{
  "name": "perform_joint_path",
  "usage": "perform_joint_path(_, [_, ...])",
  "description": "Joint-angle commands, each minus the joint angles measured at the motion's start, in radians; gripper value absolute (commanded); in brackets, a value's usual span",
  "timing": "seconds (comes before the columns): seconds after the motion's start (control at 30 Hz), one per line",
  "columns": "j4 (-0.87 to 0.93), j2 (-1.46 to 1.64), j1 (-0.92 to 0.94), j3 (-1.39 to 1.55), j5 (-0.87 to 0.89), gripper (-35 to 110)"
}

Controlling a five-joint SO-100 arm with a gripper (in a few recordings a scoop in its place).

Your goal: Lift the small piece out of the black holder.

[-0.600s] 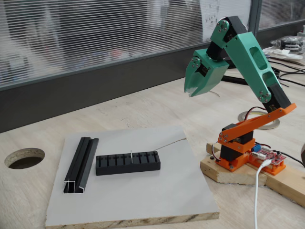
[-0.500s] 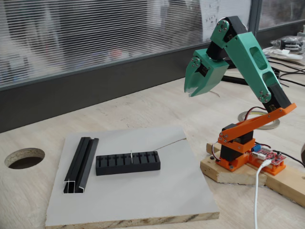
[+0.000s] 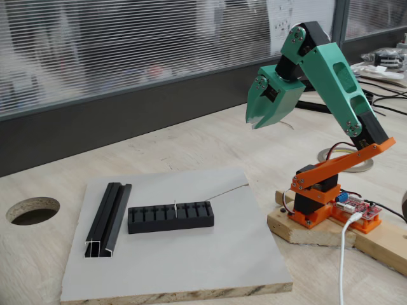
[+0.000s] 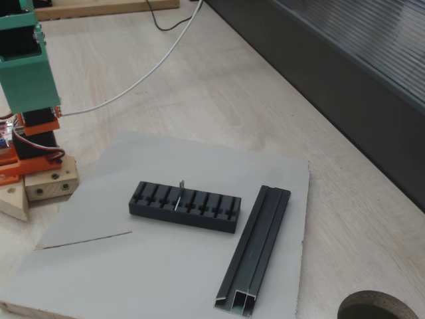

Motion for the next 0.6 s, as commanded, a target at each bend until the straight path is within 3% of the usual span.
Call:
perform_joint_path(0.0, [0.026,0.078,0.002,0.000,0.011,14])
perform_joint_path(0.57, [0.026,0.078,0.009,0.000,0.011,14])
